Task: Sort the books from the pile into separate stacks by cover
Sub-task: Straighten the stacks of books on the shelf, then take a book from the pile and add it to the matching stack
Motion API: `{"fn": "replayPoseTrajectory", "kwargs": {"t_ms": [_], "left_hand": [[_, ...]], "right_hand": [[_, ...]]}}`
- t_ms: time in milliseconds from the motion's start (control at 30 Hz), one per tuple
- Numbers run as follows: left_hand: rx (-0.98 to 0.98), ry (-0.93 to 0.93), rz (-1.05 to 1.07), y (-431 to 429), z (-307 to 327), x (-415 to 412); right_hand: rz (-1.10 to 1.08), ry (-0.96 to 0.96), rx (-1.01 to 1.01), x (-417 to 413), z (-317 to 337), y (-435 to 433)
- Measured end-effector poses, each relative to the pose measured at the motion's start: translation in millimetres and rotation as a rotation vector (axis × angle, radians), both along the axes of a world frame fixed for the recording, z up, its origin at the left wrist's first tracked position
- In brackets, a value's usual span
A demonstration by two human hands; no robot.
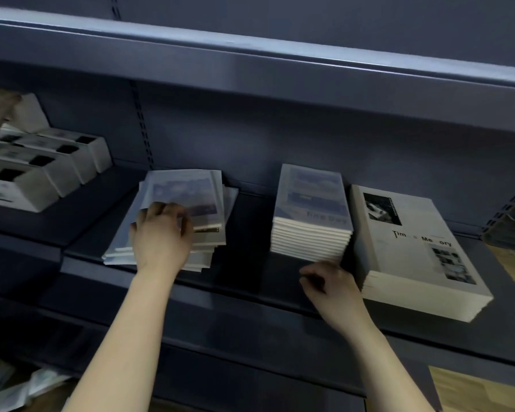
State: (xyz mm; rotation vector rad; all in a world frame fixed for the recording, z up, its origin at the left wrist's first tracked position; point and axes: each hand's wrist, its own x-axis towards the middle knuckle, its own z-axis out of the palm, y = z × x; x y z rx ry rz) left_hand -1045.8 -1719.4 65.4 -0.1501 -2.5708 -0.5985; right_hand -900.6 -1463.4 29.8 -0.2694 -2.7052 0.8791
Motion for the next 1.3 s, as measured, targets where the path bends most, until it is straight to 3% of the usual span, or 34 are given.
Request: {"fn": "replayPoseTrajectory", "kwargs": {"t_ms": [267, 467, 600, 700, 833, 900, 1100, 1300], "left_hand": [[-0.086, -0.237, 0.099, -17, -11, -34], [0.006, -0.381, 0.081, -22, 13, -42], [0.199, -0.564, 0.016, -39, 15, -57], [0.391, -0.56, -0.077, -43, 15, -62], [1.009, -0.502, -0.192, -24, 13, -46], [1.176, -0.512, -0.246, -17, 9, -40], [1.34, -0.456, -0.366, -10, 11, -25], [1.438, -0.413, -0.649, 18, 35, 9]], "right_hand": [[-0.057, -0.011, 0.094, -7, -14, -7], [-0.085, 0.036, 0.104, -6, -21, -11], [-0.097, 0.075, 0.099, -4, -21, -13], [-0.102, 0.095, 0.096, -4, -22, -15], [-0.117, 0.104, 0.102, -4, -23, -16], [-0.12, 0.102, 0.1, -3, -23, -17], [-0.094, 0.063, 0.06, -4, -17, -18], [-0.086, 0.181, -0.429, -9, 27, -29]]}}
